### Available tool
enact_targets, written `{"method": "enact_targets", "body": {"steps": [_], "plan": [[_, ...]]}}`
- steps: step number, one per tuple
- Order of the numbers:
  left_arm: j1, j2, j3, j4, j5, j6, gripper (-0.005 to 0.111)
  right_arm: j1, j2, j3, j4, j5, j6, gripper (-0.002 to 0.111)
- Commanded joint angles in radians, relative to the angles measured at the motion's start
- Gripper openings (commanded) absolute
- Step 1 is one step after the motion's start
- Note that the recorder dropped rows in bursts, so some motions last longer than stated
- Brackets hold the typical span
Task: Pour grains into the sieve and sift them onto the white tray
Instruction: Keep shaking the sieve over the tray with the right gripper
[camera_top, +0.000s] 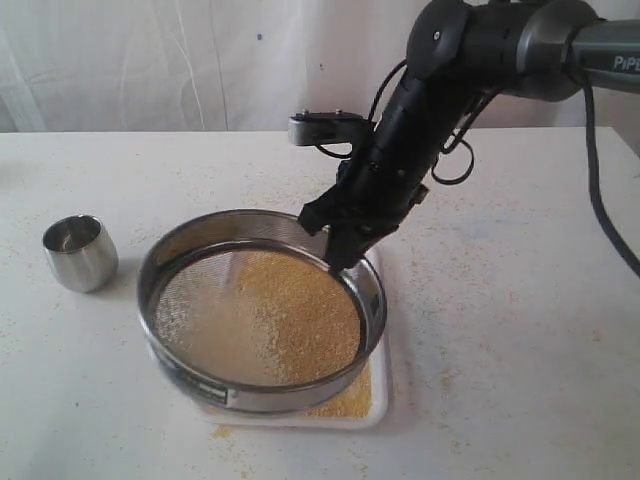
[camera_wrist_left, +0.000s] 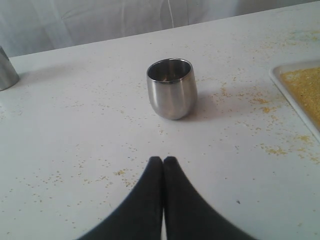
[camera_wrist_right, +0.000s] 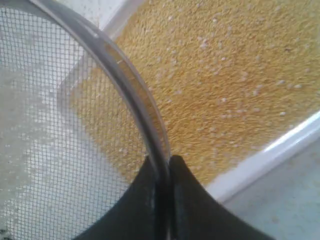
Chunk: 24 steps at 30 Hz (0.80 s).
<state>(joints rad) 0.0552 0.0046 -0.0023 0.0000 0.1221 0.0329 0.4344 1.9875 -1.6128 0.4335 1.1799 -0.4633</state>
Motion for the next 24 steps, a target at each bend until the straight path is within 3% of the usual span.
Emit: {"method": "enact_targets", "body": {"steps": [1, 2, 3, 5, 6, 8, 9, 10, 15, 16, 18, 20, 21, 22, 24], "plan": [[0.002, -0.005, 0.002, 0.0, 0.001, -0.007, 0.0, -0.016, -0.01, -0.003, -0.398, -0.076, 0.421, 0.0], [0.002, -0.005, 0.002, 0.0, 0.001, -0.007, 0.0, -0.014, -0.012, -0.003, -0.323, -0.057, 0.354, 0.0], [0.002, -0.005, 0.002, 0.0, 0.001, -0.007, 0.0, -0.014, -0.012, -0.003, -0.076, 0.018, 0.099, 0.0], [0.002, -0.005, 0.002, 0.0, 0.001, -0.007, 0.0, -0.014, -0.01, -0.003, 0.179, 0.041, -0.199, 0.0], [0.002, -0.005, 0.002, 0.0, 0.001, -0.007, 0.0, -0.014, -0.012, -0.003, 0.164, 0.041, -0.172, 0.0], [0.002, -0.005, 0.002, 0.0, 0.001, -0.007, 0.0, -0.01, -0.014, -0.003, -0.256, -0.099, 0.229, 0.0], [0.002, -0.005, 0.002, 0.0, 0.001, -0.007, 0.0, -0.006, -0.012, -0.003, -0.371, -0.092, 0.358, 0.0], [0.002, -0.005, 0.002, 0.0, 0.001, -0.007, 0.0, -0.005, -0.012, -0.003, -0.392, -0.065, 0.364, 0.0], [0.002, -0.005, 0.002, 0.0, 0.001, -0.007, 0.0, -0.005, -0.012, -0.003, 0.128, 0.041, -0.158, 0.0], [0.002, -0.005, 0.002, 0.0, 0.001, -0.007, 0.0, -0.005, -0.012, -0.003, 0.084, 0.041, -0.134, 0.0], [0.002, -0.005, 0.002, 0.0, 0.001, -0.007, 0.0, -0.005, -0.014, -0.003, -0.227, -0.097, 0.215, 0.0], [0.002, -0.005, 0.002, 0.0, 0.001, -0.007, 0.0, 0.002, -0.014, -0.003, -0.387, -0.068, 0.4, 0.0], [0.002, -0.005, 0.002, 0.0, 0.001, -0.007, 0.0, 0.004, -0.014, -0.003, -0.322, -0.041, 0.309, 0.0], [0.002, -0.005, 0.002, 0.0, 0.001, -0.007, 0.0, 0.004, -0.011, -0.003, -0.086, 0.041, 0.054, 0.0], [0.002, -0.005, 0.002, 0.0, 0.001, -0.007, 0.0, 0.004, -0.011, -0.003, 0.007, 0.041, -0.097, 0.0]]}}
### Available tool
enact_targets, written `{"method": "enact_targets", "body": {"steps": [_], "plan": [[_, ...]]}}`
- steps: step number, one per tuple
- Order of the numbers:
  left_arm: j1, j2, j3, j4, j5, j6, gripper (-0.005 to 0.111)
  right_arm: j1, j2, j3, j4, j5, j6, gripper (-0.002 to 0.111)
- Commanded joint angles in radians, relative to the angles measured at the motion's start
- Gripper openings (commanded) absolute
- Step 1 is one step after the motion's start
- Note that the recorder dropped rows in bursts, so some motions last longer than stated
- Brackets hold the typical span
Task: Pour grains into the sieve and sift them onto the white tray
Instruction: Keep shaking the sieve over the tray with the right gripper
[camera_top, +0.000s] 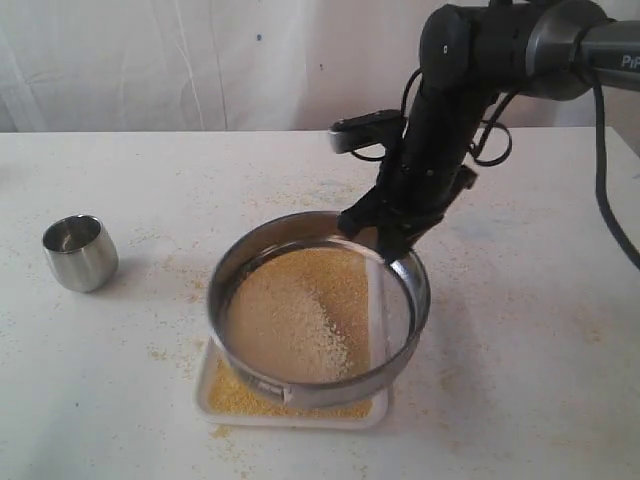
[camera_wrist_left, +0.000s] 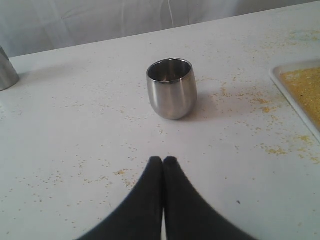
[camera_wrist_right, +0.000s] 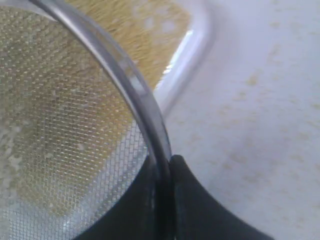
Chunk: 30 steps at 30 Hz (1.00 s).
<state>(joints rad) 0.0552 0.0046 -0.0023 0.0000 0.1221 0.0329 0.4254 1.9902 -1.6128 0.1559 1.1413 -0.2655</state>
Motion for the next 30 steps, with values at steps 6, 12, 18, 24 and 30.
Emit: {"method": "enact_targets", "body": {"steps": [6, 12, 18, 24, 30], "plan": [[0.002, -0.005, 0.002, 0.0, 0.001, -0.007, 0.0, 0.019, -0.014, -0.003, -0.2, -0.022, 0.254, 0.0], [0.002, -0.005, 0.002, 0.0, 0.001, -0.007, 0.0, 0.021, -0.016, -0.003, 0.178, -0.002, -0.171, 0.0], [0.002, -0.005, 0.002, 0.0, 0.001, -0.007, 0.0, 0.025, -0.018, -0.003, 0.061, -0.048, 0.083, 0.0], [0.002, -0.005, 0.002, 0.0, 0.001, -0.007, 0.0, 0.025, -0.02, -0.003, 0.24, -0.07, -0.183, 0.0], [0.002, -0.005, 0.002, 0.0, 0.001, -0.007, 0.0, 0.033, -0.02, -0.003, 0.183, -0.013, -0.054, 0.0]]}}
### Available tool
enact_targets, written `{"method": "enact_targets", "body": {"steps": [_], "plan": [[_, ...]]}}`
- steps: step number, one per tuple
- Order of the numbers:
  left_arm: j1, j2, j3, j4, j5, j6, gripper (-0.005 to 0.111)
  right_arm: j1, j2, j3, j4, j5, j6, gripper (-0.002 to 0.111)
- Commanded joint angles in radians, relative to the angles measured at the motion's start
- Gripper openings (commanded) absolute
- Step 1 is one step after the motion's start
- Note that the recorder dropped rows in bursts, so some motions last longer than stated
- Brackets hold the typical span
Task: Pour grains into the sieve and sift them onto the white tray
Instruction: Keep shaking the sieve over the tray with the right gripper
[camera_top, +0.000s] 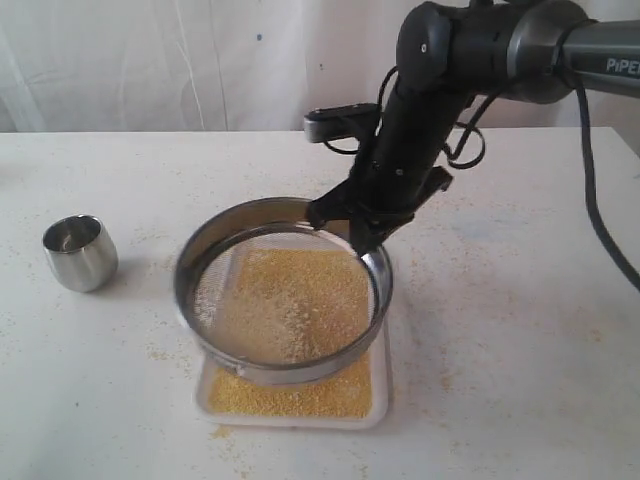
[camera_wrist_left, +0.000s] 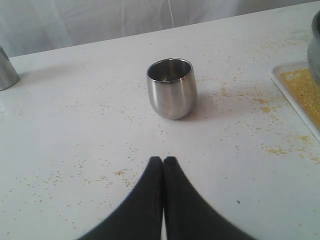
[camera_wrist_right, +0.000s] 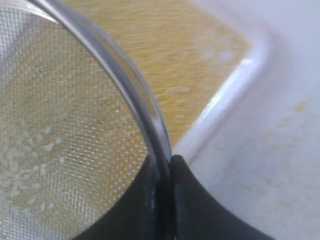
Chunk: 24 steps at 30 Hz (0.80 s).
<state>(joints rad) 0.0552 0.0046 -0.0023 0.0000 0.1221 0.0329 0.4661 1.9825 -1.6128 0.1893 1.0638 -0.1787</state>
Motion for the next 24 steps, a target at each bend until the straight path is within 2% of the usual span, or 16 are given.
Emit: {"method": "enact_targets", "body": {"steps": [1, 2, 4, 6, 8, 9, 12, 13, 14, 16, 17, 18, 20, 21, 22, 24], "plan": [[0.002, -0.005, 0.002, 0.0, 0.001, -0.007, 0.0, -0.008, -0.013, -0.003, 0.274, 0.106, -0.292, 0.0], [0.002, -0.005, 0.002, 0.0, 0.001, -0.007, 0.0, -0.008, -0.013, -0.003, 0.346, 0.124, -0.388, 0.0], [0.002, -0.005, 0.002, 0.0, 0.001, -0.007, 0.0, -0.008, -0.017, -0.003, 0.276, 0.077, -0.329, 0.0], [0.002, -0.005, 0.002, 0.0, 0.001, -0.007, 0.0, -0.008, -0.018, -0.003, 0.047, -0.022, -0.098, 0.0], [0.002, -0.005, 0.002, 0.0, 0.001, -0.007, 0.0, 0.003, -0.018, -0.003, -0.15, -0.008, 0.139, 0.0], [0.002, -0.005, 0.002, 0.0, 0.001, -0.007, 0.0, 0.009, -0.018, -0.003, -0.117, 0.017, 0.121, 0.0], [0.002, -0.005, 0.002, 0.0, 0.001, -0.007, 0.0, 0.013, -0.016, -0.003, 0.164, 0.107, -0.334, 0.0], [0.002, -0.005, 0.002, 0.0, 0.001, -0.007, 0.0, 0.013, -0.016, -0.003, 0.161, 0.101, -0.333, 0.0], [0.002, -0.005, 0.002, 0.0, 0.001, -0.007, 0.0, 0.013, -0.016, -0.003, 0.092, 0.055, -0.242, 0.0], [0.002, -0.005, 0.002, 0.0, 0.001, -0.007, 0.0, 0.013, -0.016, -0.003, -0.075, -0.033, 0.054, 0.0], [0.002, -0.005, 0.002, 0.0, 0.001, -0.007, 0.0, 0.017, -0.016, -0.003, -0.096, -0.028, 0.141, 0.0], [0.002, -0.005, 0.002, 0.0, 0.001, -0.007, 0.0, 0.025, -0.016, -0.003, -0.024, 0.01, 0.063, 0.0], [0.002, -0.005, 0.002, 0.0, 0.001, -0.007, 0.0, 0.03, -0.016, -0.003, 0.213, 0.144, -0.326, 0.0], [0.002, -0.005, 0.002, 0.0, 0.001, -0.007, 0.0, 0.03, -0.013, -0.003, 0.246, 0.157, -0.394, 0.0], [0.002, -0.005, 0.002, 0.0, 0.001, -0.007, 0.0, 0.03, -0.013, -0.003, 0.211, 0.14, -0.358, 0.0], [0.002, -0.005, 0.002, 0.0, 0.001, -0.007, 0.0, 0.03, -0.015, -0.003, -0.017, -0.013, -0.07, 0.0]]}}
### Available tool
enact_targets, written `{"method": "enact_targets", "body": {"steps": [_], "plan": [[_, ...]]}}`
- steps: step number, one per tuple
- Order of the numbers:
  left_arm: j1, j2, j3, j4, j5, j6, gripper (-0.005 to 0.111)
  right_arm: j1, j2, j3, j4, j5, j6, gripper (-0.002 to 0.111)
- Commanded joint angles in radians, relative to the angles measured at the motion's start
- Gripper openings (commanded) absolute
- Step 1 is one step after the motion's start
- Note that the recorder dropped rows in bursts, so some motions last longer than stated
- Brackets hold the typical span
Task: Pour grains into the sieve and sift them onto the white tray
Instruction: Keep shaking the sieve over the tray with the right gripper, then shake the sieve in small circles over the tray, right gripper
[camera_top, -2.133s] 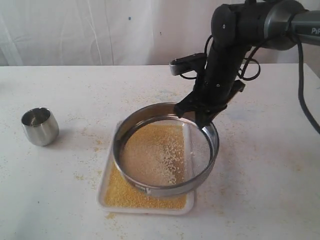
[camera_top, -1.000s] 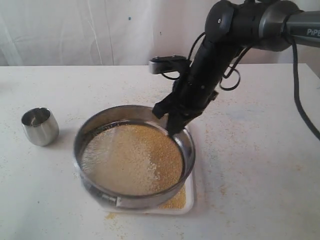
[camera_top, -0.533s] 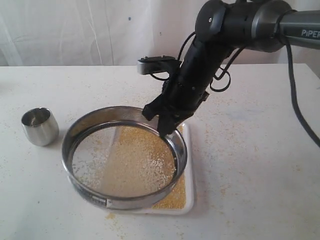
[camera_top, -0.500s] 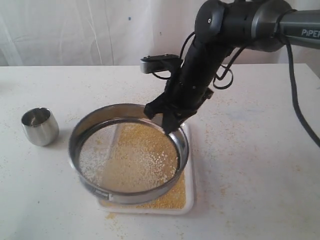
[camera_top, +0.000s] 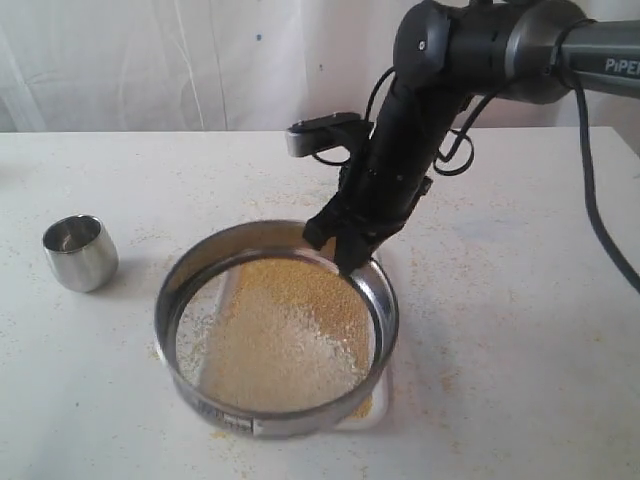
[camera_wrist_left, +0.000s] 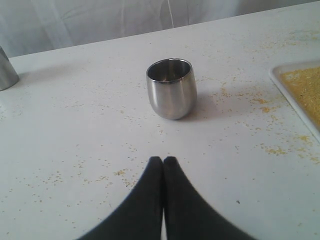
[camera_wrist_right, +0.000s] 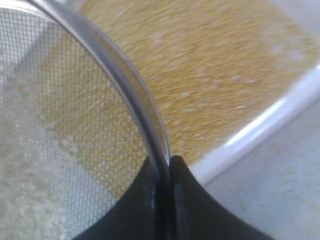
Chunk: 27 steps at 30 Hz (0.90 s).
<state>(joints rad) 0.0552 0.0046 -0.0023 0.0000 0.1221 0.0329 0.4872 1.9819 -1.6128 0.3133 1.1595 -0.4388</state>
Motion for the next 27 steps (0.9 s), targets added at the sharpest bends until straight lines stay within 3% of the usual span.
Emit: {"method": "enact_targets", "body": {"steps": [1, 2, 3, 5, 6, 7, 10, 11, 14, 15, 16, 18, 19, 22, 23, 25, 27], "plan": [[0.002, -0.005, 0.002, 0.0, 0.001, -0.007, 0.0, 0.009, -0.017, -0.003, -0.224, -0.135, 0.326, 0.0], [0.002, -0.005, 0.002, 0.0, 0.001, -0.007, 0.0, 0.013, -0.017, -0.003, -0.263, -0.122, 0.428, 0.0], [0.002, -0.005, 0.002, 0.0, 0.001, -0.007, 0.0, 0.016, -0.017, -0.003, -0.203, -0.079, 0.371, 0.0], [0.002, -0.005, 0.002, 0.0, 0.001, -0.007, 0.0, 0.019, -0.012, -0.003, 0.03, 0.056, -0.02, 0.0], [0.002, -0.005, 0.002, 0.0, 0.001, -0.007, 0.0, 0.019, -0.011, -0.003, 0.067, 0.062, -0.09, 0.0], [0.002, -0.005, 0.002, 0.0, 0.001, -0.007, 0.0, 0.016, -0.011, -0.003, 0.05, 0.062, -0.063, 0.0], [0.002, -0.005, 0.002, 0.0, 0.001, -0.007, 0.0, 0.011, -0.011, -0.003, -0.208, -0.067, 0.338, 0.0], [0.002, -0.005, 0.002, 0.0, 0.001, -0.007, 0.0, 0.011, -0.011, -0.003, -0.202, -0.042, 0.318, 0.0], [0.002, -0.005, 0.002, 0.0, 0.001, -0.007, 0.0, 0.016, -0.008, -0.003, 0.124, 0.062, -0.123, 0.0], [0.002, -0.005, 0.002, 0.0, 0.001, -0.007, 0.0, 0.016, -0.006, -0.003, 0.13, 0.062, -0.131, 0.0], [0.002, -0.005, 0.002, 0.0, 0.001, -0.007, 0.0, 0.012, -0.006, -0.003, 0.062, 0.049, -0.049, 0.0], [0.002, -0.005, 0.002, 0.0, 0.001, -0.007, 0.0, 0.01, -0.01, -0.003, -0.151, -0.076, 0.293, 0.0], [0.002, -0.005, 0.002, 0.0, 0.001, -0.007, 0.0, 0.012, -0.011, -0.003, -0.196, -0.065, 0.341, 0.0], [0.002, -0.005, 0.002, 0.0, 0.001, -0.007, 0.0, 0.021, -0.006, -0.003, 0.104, 0.062, -0.095, 0.0], [0.002, -0.005, 0.002, 0.0, 0.001, -0.007, 0.0, 0.021, -0.006, -0.001, 0.143, 0.062, -0.131, 0.0], [0.002, -0.005, 0.002, 0.0, 0.001, -0.007, 0.0, 0.014, -0.009, -0.001, 0.009, 0.035, 0.01, 0.0], [0.002, -0.005, 0.002, 0.0, 0.001, -0.007, 0.0, 0.013, -0.011, -0.001, -0.229, -0.061, 0.327, 0.0]]}}
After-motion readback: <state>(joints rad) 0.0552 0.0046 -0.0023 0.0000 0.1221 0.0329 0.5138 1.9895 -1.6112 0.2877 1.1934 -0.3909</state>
